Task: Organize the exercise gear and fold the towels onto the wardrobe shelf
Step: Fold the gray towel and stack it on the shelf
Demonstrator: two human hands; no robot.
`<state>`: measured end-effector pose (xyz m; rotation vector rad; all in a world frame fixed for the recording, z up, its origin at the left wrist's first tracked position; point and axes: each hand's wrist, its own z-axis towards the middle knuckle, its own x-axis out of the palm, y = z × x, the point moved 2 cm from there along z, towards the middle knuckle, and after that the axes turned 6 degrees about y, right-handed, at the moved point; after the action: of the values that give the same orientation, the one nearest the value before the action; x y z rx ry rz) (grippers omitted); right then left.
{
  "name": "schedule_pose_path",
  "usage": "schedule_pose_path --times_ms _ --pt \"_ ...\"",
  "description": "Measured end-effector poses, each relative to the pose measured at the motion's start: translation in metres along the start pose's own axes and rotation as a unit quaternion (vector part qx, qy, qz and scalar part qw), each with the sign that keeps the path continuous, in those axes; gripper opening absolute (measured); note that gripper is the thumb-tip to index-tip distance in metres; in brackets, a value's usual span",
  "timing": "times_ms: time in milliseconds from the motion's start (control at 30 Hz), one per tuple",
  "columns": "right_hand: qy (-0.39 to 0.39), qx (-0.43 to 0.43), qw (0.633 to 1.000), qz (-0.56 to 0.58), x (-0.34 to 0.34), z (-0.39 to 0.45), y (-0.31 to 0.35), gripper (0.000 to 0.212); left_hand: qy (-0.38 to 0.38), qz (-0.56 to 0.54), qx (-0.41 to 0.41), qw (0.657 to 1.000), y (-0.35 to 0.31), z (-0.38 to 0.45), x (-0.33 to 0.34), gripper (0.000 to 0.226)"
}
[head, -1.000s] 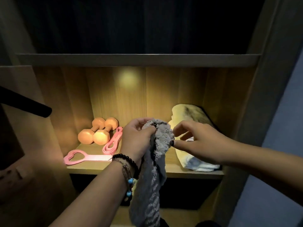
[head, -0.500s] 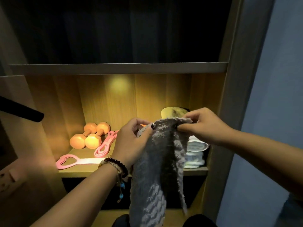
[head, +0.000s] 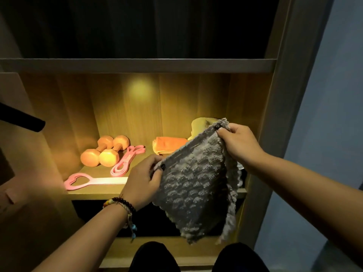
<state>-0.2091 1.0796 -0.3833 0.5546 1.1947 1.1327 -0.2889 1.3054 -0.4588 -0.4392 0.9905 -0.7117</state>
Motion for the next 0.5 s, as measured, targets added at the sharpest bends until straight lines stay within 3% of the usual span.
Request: schedule_pose_path --times_ms 167,267,400,500 --pt "-0.02 0.002 0.992 -0.124 -0.02 0.01 -0.014 0.042 -0.012 -0.024 -0.131 0.991 0.029 -0.008 -0.003 0.019" --pt "-0.045 0.019 0.989 -0.136 -0.034 0.013 -0.028 0.035 -0.043 -0.121 -0.2 0.971 0.032 -0.011 -0.001 0.009" --pt "-0.025 -0.009 0.985 -0.171 -0.039 0.001 -0.031 0.01 -0.072 -0.397 -0.276 0.872 0.011 -0.015 0.006 0.012" --pt "0.004 -0.057 0.981 -0.183 -0.036 -0.021 -0.023 0.014 -0.088 -0.492 -0.282 0.819 -0.011 -0.015 0.014 0.016"
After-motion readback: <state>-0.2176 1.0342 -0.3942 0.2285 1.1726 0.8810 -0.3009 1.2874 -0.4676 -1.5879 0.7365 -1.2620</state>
